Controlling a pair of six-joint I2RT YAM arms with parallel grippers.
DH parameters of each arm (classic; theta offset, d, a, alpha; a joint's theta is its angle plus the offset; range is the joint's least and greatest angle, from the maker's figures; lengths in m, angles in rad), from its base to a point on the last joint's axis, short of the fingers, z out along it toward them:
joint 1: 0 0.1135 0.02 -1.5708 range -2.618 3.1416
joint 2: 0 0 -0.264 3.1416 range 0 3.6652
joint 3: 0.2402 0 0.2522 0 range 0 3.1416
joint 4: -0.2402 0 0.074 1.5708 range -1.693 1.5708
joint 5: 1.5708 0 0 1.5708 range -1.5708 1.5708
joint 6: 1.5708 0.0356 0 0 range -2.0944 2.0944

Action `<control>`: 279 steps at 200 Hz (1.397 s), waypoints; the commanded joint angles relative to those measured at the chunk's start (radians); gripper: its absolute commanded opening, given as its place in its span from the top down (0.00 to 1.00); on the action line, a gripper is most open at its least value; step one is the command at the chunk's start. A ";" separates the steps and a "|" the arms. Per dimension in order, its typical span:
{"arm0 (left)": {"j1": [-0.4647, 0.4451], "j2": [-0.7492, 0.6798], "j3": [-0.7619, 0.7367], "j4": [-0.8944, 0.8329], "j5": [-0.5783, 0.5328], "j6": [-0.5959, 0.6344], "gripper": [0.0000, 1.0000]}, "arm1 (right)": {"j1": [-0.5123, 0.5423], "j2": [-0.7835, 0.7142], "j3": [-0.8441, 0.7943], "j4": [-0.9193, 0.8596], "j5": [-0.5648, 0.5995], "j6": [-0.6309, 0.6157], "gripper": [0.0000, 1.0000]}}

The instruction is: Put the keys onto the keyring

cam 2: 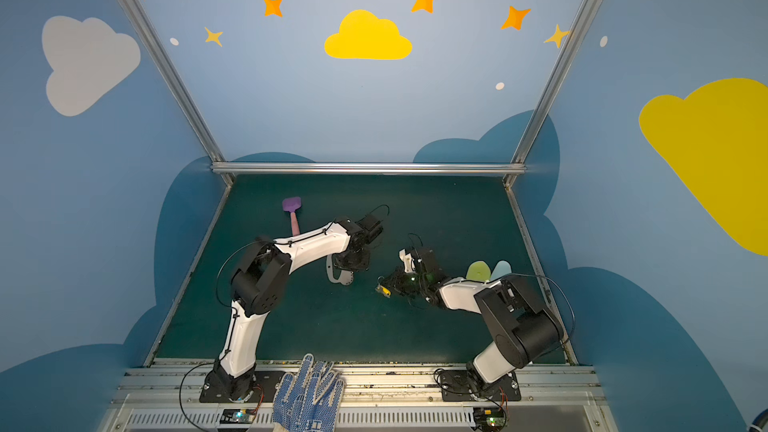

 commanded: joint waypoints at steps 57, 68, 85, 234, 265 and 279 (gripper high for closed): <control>0.072 -0.147 -0.190 0.192 0.105 -0.189 0.96 | 0.061 0.196 0.144 0.115 -0.023 0.007 1.00; 0.086 -0.159 -0.219 0.224 0.124 -0.218 0.96 | 0.068 0.229 0.180 0.132 -0.027 0.017 1.00; 0.103 -0.173 -0.251 0.262 0.141 -0.251 0.96 | 0.074 0.264 0.219 0.126 -0.031 0.020 1.00; 0.132 -0.211 -0.310 0.373 0.174 -0.345 0.96 | 0.114 0.356 0.402 -0.113 0.020 0.013 1.00; 0.132 -0.220 -0.329 0.395 0.179 -0.362 0.96 | 0.114 0.367 0.425 -0.156 0.037 0.028 1.00; 0.132 -0.221 -0.333 0.400 0.182 -0.363 0.96 | 0.113 0.375 0.424 -0.133 0.024 0.039 1.00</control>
